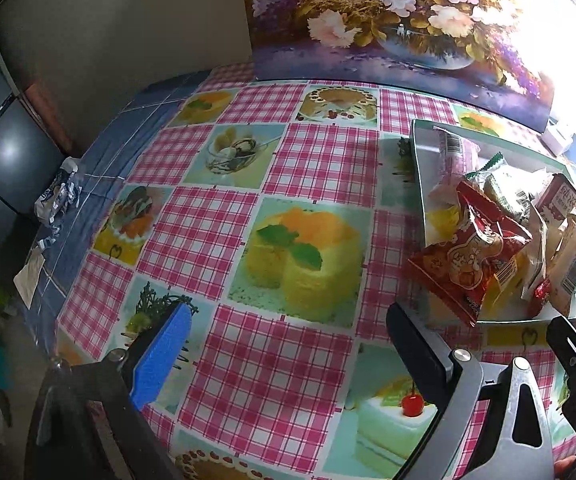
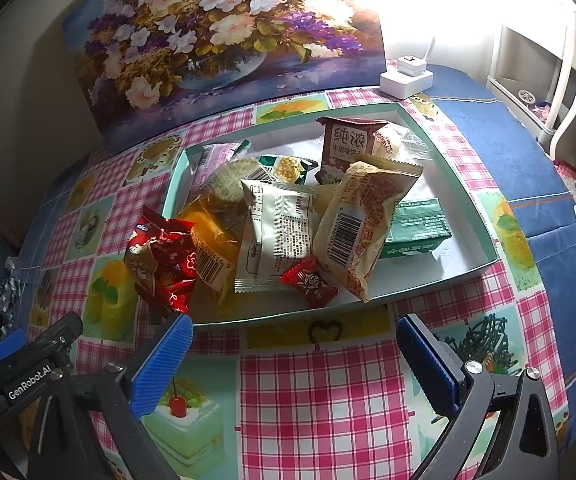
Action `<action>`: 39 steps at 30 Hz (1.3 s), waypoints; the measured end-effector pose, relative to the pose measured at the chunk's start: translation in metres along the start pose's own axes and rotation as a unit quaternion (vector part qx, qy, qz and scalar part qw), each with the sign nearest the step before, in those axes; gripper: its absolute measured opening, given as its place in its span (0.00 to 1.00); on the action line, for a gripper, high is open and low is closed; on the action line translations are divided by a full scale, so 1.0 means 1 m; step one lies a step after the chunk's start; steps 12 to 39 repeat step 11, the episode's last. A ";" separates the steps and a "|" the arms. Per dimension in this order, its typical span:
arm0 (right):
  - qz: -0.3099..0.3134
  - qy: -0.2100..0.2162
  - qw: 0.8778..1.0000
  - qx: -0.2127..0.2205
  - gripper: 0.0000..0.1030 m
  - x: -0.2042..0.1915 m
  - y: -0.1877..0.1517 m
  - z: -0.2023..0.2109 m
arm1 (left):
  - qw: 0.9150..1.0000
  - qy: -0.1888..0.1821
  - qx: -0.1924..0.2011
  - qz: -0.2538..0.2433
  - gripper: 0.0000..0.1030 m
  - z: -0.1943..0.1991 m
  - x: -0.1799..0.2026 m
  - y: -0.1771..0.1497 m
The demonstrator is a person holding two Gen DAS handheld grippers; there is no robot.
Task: Organize snacks
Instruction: 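Withdraw both open tools from the tray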
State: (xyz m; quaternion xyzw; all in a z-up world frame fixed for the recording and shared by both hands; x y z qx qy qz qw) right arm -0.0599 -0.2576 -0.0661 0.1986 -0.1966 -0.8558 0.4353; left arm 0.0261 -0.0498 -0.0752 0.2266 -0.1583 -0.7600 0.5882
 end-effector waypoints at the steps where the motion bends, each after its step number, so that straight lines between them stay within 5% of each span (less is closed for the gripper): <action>1: 0.001 0.000 1.000 -0.001 1.00 0.000 0.000 0.000 | 1.000 0.000 0.000 0.000 0.95 0.000 0.000 0.000; 39: 0.009 0.002 1.000 -0.007 1.00 -0.003 -0.002 -0.004 | 1.000 -0.005 0.010 -0.004 0.95 0.003 0.002 0.003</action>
Point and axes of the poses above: each gripper's, at about its wrist camera, not at the fingertips, and z roughly against the way its jaws point, x to its right, y to its top, the point moved 10 cm from there along -z, roughly the way its jaws point, and after that the axes turned 3 degrees about x, right-handed, at the moved point
